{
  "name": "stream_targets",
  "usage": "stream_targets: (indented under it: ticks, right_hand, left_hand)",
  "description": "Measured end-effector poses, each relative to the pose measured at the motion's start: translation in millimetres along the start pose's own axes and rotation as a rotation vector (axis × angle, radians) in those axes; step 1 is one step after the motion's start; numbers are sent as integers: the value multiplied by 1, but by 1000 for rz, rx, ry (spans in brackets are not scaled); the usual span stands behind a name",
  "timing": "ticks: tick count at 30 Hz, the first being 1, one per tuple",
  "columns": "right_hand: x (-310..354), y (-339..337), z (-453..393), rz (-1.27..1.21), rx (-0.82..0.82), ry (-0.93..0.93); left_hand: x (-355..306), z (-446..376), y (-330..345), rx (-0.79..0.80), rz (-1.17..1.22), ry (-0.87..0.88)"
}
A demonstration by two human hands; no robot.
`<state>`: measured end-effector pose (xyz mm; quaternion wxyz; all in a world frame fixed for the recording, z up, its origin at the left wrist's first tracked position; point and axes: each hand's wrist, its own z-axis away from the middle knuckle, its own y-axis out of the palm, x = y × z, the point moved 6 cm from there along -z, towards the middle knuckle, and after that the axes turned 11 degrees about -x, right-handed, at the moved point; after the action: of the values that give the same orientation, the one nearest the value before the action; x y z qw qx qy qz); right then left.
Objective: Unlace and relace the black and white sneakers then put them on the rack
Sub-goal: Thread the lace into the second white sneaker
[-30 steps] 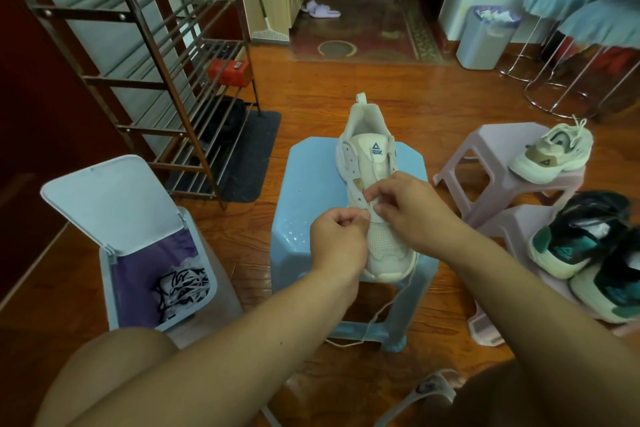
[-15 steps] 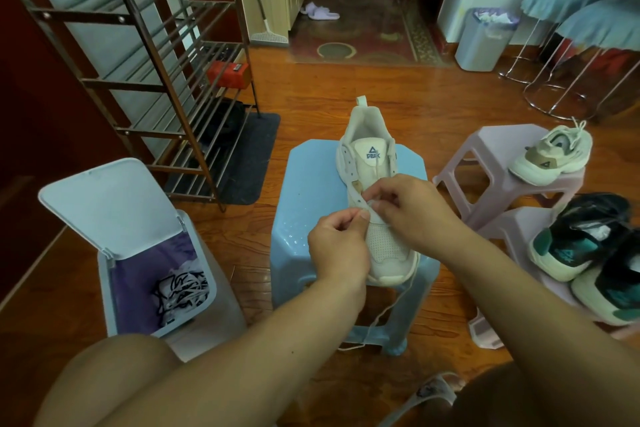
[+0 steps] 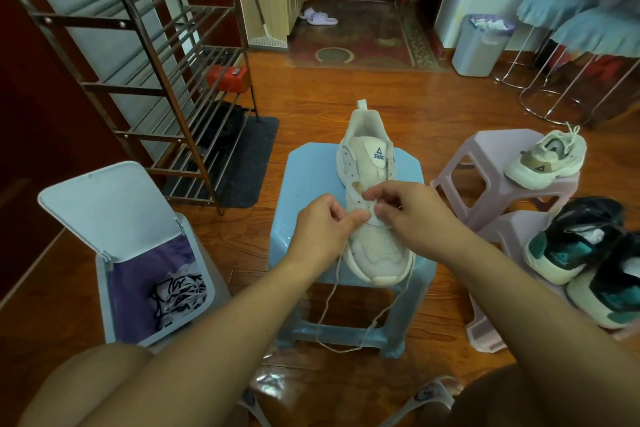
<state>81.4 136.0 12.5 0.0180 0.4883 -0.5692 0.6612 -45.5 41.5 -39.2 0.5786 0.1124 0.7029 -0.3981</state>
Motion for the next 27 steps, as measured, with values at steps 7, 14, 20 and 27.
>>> stream_targets:
  ticks: [7,14,20,27]
  right_hand:
    - [9,-5,-10,11,39,-17]
    - [23,-4,-7,288,-71,-162]
    - [40,0,-12,482,41,-263]
    - [28,-4,-33,301,176,-115]
  left_hand:
    - [-17,-18,-10,117,-231,242]
    - [-43,-20,-7,246,-496,570]
    - [-49,-30,-6,298,-526,653]
    - [-31,-39,-3,304,-329,663]
